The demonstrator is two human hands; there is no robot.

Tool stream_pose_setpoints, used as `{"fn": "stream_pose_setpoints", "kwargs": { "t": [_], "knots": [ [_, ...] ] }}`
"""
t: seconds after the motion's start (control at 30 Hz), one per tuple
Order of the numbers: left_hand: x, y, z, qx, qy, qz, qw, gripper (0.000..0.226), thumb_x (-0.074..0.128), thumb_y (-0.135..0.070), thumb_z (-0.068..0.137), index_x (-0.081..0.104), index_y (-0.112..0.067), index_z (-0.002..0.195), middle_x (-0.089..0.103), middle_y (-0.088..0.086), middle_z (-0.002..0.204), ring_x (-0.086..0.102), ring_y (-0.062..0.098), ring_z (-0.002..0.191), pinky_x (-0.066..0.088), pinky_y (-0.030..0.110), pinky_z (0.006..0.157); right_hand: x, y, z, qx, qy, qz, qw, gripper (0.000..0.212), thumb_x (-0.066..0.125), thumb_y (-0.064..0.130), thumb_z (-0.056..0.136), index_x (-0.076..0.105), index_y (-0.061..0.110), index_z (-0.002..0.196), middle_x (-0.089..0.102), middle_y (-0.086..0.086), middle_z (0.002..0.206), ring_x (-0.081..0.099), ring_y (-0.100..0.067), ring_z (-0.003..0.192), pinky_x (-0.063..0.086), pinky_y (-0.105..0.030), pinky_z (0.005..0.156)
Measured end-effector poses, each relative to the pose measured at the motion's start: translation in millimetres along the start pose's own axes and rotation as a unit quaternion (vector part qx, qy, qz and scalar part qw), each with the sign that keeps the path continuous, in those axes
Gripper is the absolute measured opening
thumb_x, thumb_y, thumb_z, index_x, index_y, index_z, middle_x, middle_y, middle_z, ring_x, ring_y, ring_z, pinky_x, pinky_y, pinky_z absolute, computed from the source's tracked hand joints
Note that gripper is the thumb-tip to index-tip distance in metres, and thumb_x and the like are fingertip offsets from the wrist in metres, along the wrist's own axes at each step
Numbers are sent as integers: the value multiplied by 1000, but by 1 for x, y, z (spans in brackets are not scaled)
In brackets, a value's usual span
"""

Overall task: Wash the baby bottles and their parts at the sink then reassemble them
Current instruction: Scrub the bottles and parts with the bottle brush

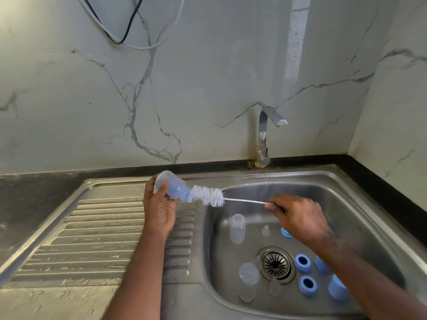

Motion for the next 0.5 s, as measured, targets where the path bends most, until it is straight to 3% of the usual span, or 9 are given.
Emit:
{"fn": "stream_pose_setpoints", "kwargs": {
  "t": [0.07,0.17,0.3,0.4,0.43,0.5],
  "knots": [
    [-6,-5,2,20,-23,-25,999,88,100,-36,49,56,-16,123,57,13,126,63,29,112,59,42,86,-8,3,1,-31,-24,-42,998,26,58,46,96,57,30,76,43,17,61,46,-11,56,33,-26,56],
    [-23,-10,3,39,-73,-78,994,101,93,-36,63,43,-7,145,53,23,141,63,32,120,58,39,90,3,-13,-1,-63,37,-31,997,35,45,54,98,49,29,74,46,14,59,45,-9,56,38,-29,55],
    [-27,10,-4,7,-146,-82,986,73,77,-33,81,49,-6,143,58,19,140,65,29,120,58,35,90,-3,-40,4,-26,73,31,997,36,45,59,96,58,32,75,55,11,60,55,-7,58,46,-32,57],
    [-42,9,-4,-1,-206,-117,972,61,69,-42,89,54,-8,138,62,13,135,64,21,120,57,25,89,-14,-70,-1,20,69,65,995,33,53,55,93,64,29,75,59,8,63,58,-8,61,51,-42,61],
    [-46,7,-3,-5,-201,-120,972,60,66,-43,91,53,-9,139,62,12,134,63,22,121,57,28,91,-18,-79,-4,35,56,74,995,32,54,55,92,66,28,77,61,7,65,59,-8,62,53,-45,63],
    [-38,11,1,-27,-138,-100,985,62,63,-43,93,47,-10,143,56,14,136,60,28,121,56,45,96,-21,-80,-7,53,44,111,991,31,54,51,94,68,26,81,63,2,67,60,-10,63,53,-47,65]
  ]
}}
Point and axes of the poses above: each hand's wrist, its own z-axis towards the middle knuckle, its own x-axis out of the palm, y = z × x, the point moved 8 cm from there along z, towards the middle knuckle
